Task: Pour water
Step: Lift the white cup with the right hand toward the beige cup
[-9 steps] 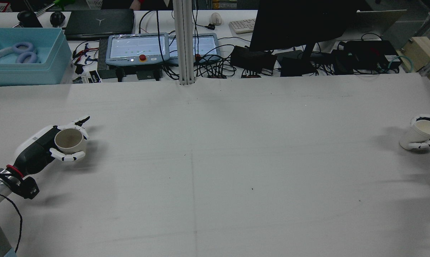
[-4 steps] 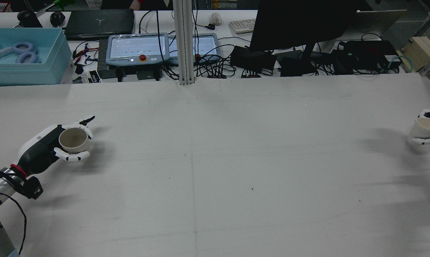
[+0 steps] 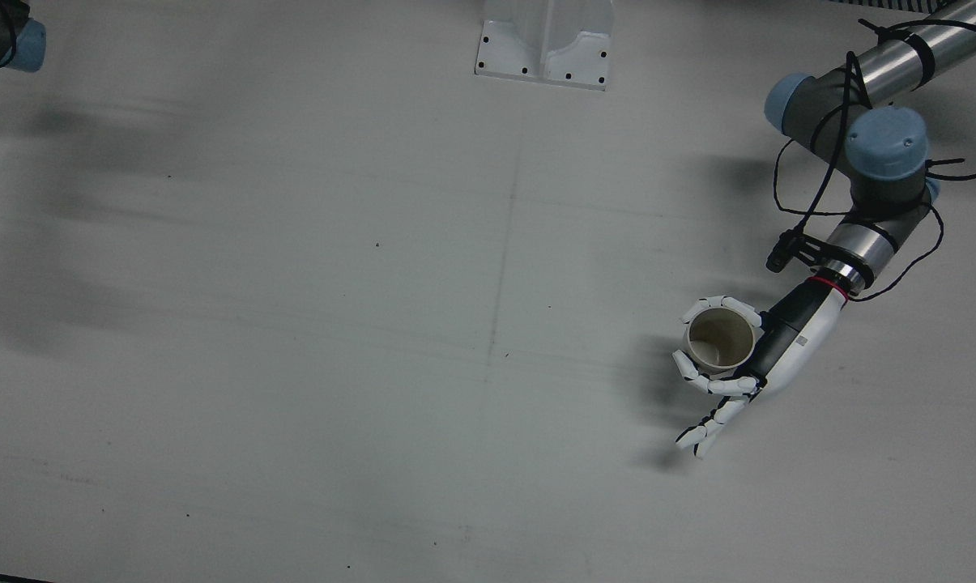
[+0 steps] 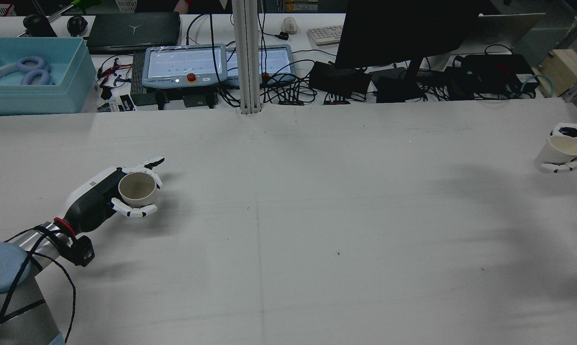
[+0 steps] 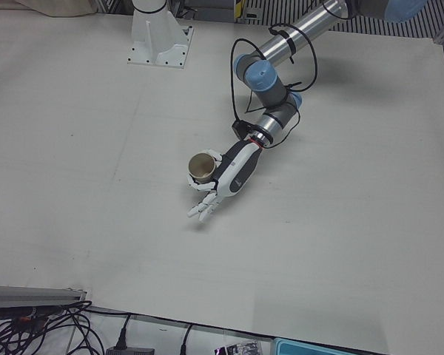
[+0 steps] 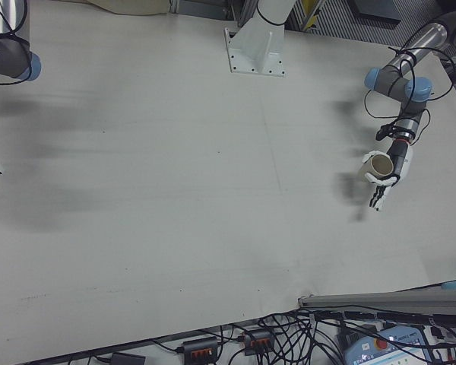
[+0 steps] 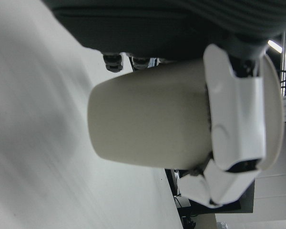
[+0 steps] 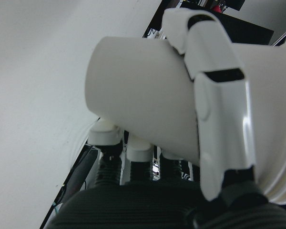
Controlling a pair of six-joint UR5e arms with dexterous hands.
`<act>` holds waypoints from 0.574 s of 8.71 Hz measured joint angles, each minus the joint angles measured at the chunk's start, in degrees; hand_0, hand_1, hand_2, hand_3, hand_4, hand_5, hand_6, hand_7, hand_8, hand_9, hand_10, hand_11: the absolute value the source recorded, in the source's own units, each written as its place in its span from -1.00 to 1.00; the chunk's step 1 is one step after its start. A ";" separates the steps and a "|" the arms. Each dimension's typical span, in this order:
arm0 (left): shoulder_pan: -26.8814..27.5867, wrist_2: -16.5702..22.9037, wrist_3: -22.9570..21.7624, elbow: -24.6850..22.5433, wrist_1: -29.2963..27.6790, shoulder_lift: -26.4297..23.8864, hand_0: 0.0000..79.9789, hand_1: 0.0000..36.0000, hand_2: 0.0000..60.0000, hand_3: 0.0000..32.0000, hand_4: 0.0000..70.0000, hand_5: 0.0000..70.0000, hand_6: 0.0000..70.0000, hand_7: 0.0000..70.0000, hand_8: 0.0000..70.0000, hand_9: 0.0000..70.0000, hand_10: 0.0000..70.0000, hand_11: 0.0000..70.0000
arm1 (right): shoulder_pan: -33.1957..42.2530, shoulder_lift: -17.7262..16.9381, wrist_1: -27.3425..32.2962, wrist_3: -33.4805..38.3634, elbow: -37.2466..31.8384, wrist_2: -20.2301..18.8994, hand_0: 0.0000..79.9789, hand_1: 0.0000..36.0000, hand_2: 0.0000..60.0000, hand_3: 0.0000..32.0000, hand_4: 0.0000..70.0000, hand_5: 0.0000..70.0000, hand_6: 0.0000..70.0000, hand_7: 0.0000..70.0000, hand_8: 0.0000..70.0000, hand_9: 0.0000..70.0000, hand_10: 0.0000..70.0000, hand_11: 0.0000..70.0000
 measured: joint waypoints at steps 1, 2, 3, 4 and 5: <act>1.39 0.00 0.15 0.12 1.94 -2.29 0.59 0.91 1.00 -1.00 1.00 1.00 -0.82 -0.67 -0.91 -0.93 -0.88 -0.78 | -0.10 0.21 -3.37 -0.08 3.26 0.60 1.00 1.00 0.22 -1.00 0.57 1.00 1.00 0.98 0.96 1.00 0.63 1.00; 3.25 -0.02 0.25 0.42 3.80 -4.53 0.59 0.90 1.00 -1.00 1.00 1.00 -0.81 -0.67 -0.91 -0.93 -0.87 -0.77 | -0.28 0.84 -6.90 -0.15 6.29 1.40 1.00 1.00 0.26 -1.00 0.62 1.00 1.00 0.99 0.94 1.00 0.60 1.00; 4.96 -0.05 0.36 0.87 5.36 -6.51 0.58 0.89 1.00 -1.00 1.00 1.00 -0.79 -0.66 -0.91 -0.93 -0.87 -0.76 | -0.44 2.08 -10.61 -0.28 8.92 1.96 1.00 1.00 0.27 -1.00 0.65 1.00 1.00 0.99 0.93 1.00 0.57 1.00; 6.15 -0.05 0.96 1.66 6.49 -8.61 0.57 0.87 1.00 -1.00 1.00 1.00 -0.78 -0.66 -0.91 -0.93 -0.87 -0.77 | -0.74 3.75 -15.07 -0.44 11.70 2.26 1.00 1.00 0.29 -1.00 0.66 1.00 1.00 0.99 0.91 1.00 0.53 1.00; 6.81 -0.03 1.54 2.89 6.93 -10.32 0.58 0.87 1.00 -1.00 1.00 1.00 -0.78 -0.67 -0.91 -0.93 -0.87 -0.77 | -1.14 5.04 -19.27 -0.90 14.75 2.38 1.00 1.00 0.32 -1.00 0.72 1.00 1.00 1.00 0.91 1.00 0.51 1.00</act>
